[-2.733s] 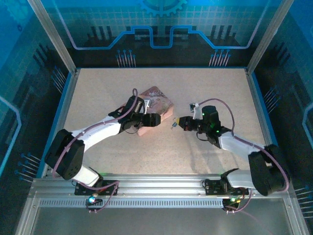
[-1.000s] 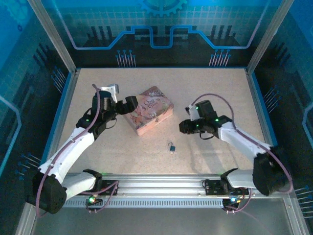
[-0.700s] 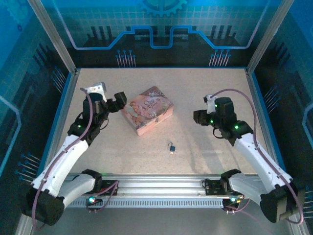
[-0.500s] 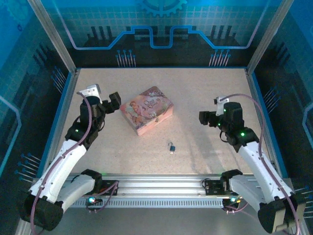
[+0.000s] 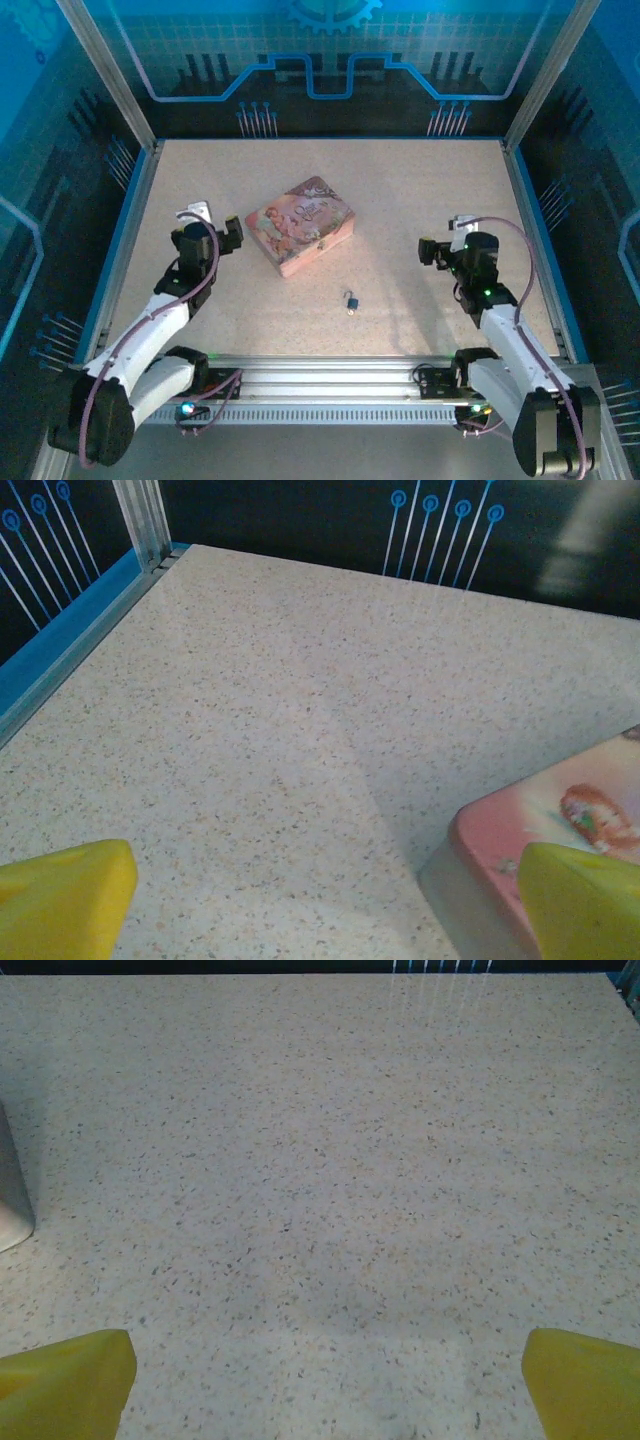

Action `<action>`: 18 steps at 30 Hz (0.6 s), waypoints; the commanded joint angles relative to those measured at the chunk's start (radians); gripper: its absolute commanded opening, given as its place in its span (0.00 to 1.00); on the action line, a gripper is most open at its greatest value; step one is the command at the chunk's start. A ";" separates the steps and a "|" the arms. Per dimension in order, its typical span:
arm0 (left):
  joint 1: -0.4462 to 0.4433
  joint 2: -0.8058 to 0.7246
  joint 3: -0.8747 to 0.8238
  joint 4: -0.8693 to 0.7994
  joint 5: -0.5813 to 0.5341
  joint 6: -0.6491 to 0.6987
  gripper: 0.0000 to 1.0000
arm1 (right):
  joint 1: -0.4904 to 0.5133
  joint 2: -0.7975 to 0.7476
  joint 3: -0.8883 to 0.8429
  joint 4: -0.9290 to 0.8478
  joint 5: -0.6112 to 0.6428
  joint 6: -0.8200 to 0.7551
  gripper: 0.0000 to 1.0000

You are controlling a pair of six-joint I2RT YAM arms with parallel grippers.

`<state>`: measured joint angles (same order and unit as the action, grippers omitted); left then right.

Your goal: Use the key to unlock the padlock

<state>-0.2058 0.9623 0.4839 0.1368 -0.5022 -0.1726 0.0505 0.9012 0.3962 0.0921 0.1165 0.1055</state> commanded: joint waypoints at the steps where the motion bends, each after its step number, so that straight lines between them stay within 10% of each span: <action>1: 0.016 0.031 -0.055 0.198 -0.020 0.085 0.99 | -0.018 0.079 -0.048 0.258 -0.005 -0.011 1.00; 18: 0.078 0.327 -0.096 0.514 0.283 0.193 0.99 | -0.019 0.435 -0.063 0.690 -0.087 -0.100 1.00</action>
<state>-0.1406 1.2495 0.3954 0.5411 -0.3073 -0.0330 0.0425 1.2884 0.3401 0.6418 0.0406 0.0475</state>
